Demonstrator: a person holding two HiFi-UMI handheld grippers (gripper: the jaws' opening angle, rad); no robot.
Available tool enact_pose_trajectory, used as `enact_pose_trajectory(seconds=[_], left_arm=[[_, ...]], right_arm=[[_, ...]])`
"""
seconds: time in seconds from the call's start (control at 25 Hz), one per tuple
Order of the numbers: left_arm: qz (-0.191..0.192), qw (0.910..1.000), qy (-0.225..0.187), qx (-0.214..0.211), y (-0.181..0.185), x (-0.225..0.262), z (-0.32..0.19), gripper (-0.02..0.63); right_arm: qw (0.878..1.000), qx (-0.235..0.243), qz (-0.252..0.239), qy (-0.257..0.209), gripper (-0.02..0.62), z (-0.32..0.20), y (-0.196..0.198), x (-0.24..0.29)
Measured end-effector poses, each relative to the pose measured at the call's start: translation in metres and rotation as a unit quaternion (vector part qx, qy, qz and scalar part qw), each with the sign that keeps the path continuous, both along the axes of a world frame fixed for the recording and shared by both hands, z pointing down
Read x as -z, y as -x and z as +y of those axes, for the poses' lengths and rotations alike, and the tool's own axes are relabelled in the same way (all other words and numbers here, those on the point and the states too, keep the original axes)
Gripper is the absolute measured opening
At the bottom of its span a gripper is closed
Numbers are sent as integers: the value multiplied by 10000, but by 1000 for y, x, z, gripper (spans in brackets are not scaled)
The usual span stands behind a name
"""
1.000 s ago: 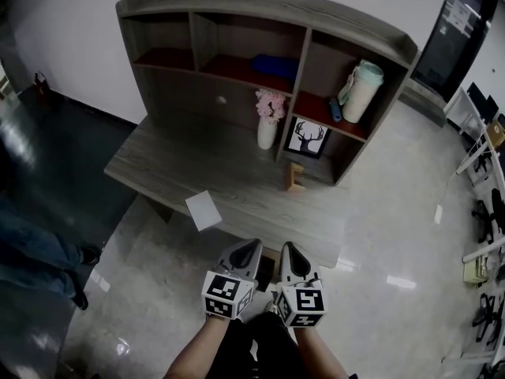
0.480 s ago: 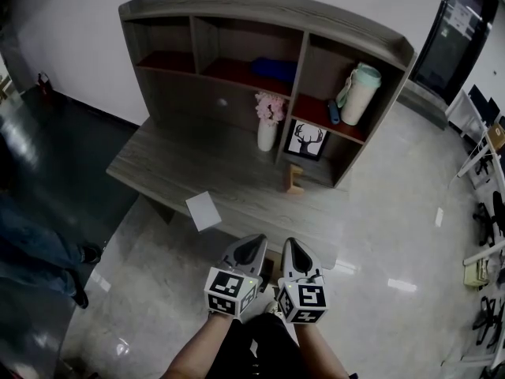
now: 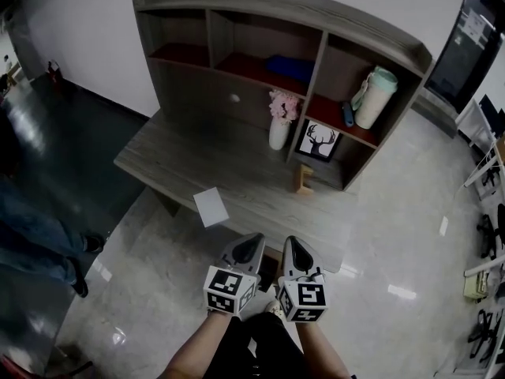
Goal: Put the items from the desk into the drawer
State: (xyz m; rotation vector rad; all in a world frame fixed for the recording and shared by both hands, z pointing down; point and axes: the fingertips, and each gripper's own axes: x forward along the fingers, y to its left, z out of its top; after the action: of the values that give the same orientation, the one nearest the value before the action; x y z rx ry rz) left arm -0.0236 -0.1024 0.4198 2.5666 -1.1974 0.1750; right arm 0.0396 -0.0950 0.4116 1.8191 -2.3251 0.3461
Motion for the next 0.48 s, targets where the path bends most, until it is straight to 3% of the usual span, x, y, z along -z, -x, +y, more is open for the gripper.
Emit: enact_pose_trajectory(seconds=[0.48], left_arm=[[-196, 9947, 154, 998, 89, -24, -5, 11]], right_arm=[[9948, 990, -22, 225, 11, -16, 84, -28]])
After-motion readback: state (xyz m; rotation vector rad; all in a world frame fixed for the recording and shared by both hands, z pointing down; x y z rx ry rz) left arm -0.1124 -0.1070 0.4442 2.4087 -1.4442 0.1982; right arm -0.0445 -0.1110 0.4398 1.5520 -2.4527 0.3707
